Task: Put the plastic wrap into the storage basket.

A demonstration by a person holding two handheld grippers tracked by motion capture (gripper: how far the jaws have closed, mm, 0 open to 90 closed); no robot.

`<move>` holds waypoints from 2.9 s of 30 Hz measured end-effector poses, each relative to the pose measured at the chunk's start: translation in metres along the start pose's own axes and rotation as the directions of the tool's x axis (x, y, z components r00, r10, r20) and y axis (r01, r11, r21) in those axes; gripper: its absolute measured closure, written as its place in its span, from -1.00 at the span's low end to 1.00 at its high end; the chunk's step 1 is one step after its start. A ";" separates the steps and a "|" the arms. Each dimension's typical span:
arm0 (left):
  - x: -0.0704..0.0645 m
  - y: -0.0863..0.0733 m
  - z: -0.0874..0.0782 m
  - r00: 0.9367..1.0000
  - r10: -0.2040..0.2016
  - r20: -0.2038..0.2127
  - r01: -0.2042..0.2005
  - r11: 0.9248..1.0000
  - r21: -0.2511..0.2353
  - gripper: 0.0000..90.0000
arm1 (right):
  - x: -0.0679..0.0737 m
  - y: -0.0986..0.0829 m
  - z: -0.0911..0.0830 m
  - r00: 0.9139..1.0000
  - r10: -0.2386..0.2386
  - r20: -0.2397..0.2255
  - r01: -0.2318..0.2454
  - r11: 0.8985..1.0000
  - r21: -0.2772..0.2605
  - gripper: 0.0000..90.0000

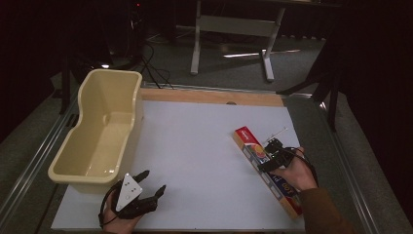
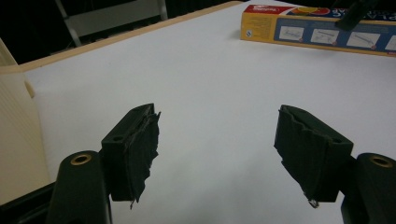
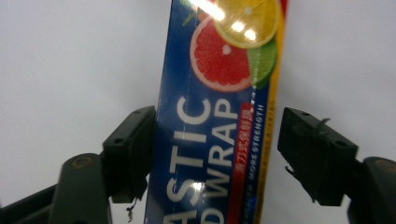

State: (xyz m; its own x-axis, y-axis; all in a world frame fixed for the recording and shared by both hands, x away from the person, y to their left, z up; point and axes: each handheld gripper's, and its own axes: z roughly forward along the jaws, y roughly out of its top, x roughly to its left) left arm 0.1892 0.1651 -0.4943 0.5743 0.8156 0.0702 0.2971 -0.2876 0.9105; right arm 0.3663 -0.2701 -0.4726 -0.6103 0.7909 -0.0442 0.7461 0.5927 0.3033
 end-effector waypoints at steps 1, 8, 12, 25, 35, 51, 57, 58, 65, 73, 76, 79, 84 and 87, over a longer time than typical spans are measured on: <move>0.000 0.000 0.000 1.000 0.000 0.001 0.000 1.000 0.000 -0.34 | -0.001 0.002 0.002 1.000 0.002 -0.011 -0.001 1.000 0.019 -0.34; 0.000 0.000 -0.001 1.000 -0.001 0.001 0.001 1.000 -0.003 -0.34 | -0.002 0.014 0.014 0.999 0.012 -0.047 -0.006 0.993 0.115 -0.23; 0.000 0.000 -0.001 1.000 -0.001 0.002 0.001 1.000 -0.003 -0.34 | -0.006 0.017 0.016 0.997 0.042 -0.072 -0.031 0.987 0.157 -0.19; 0.001 0.000 -0.001 1.000 -0.002 -0.001 0.002 1.000 -0.004 -0.34 | -0.001 0.028 0.014 0.992 0.121 -0.030 -0.109 0.961 0.255 -0.08; 0.000 0.000 0.000 1.000 -0.001 -0.002 0.001 1.000 -0.002 -0.34 | 0.000 0.025 0.001 0.974 0.193 -0.121 -0.169 0.969 0.182 -0.08; 0.000 0.000 0.000 1.000 -0.002 -0.004 0.002 1.000 -0.001 -0.34 | 0.008 0.036 -0.024 0.889 0.289 -0.356 -0.285 0.956 0.064 -0.08; 0.001 0.000 -0.001 1.000 -0.003 -0.006 0.003 1.000 -0.003 -0.34 | 0.016 0.045 -0.036 0.849 0.287 -0.444 -0.313 0.949 0.014 -0.08; 0.001 0.000 -0.001 1.000 -0.002 -0.006 0.002 1.000 -0.004 -0.34 | 0.017 0.047 -0.038 0.842 0.287 -0.456 -0.318 0.948 0.008 -0.08; 0.001 0.000 -0.001 1.000 -0.002 -0.006 0.002 1.000 -0.004 -0.34 | 0.030 0.059 -0.047 0.803 0.270 -0.531 -0.345 0.937 -0.046 -0.08; 0.001 0.000 -0.001 1.000 -0.001 -0.005 0.001 1.000 -0.005 -0.34 | 0.050 0.071 -0.057 0.798 0.226 -0.559 -0.330 0.940 -0.091 -0.08; 0.001 0.000 -0.001 1.000 0.001 -0.005 -0.001 1.000 -0.004 -0.34 | 0.056 0.075 -0.060 0.789 0.212 -0.577 -0.329 0.939 -0.104 -0.08; 0.001 0.000 -0.001 1.000 -0.002 -0.004 0.002 1.000 -0.005 -0.34 | 0.062 0.082 -0.063 0.768 0.200 -0.608 -0.335 0.935 -0.115 -0.08; 0.001 0.000 -0.001 1.000 -0.002 -0.004 0.002 1.000 -0.005 -0.34 | 0.068 0.091 -0.067 0.744 0.195 -0.639 -0.351 0.928 -0.126 -0.08; 0.001 0.000 -0.001 1.000 -0.003 -0.004 0.003 1.000 -0.005 -0.34 | 0.072 0.098 -0.069 0.729 0.191 -0.657 -0.361 0.923 -0.132 -0.08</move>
State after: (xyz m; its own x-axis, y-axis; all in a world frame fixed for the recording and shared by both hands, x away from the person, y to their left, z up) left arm 0.1891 0.1666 -0.4940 0.5700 0.8188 0.0689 0.2950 -0.2822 0.9129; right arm 0.3765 -0.1655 -0.3804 -0.4772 0.5901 0.6512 0.8741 0.2420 0.4213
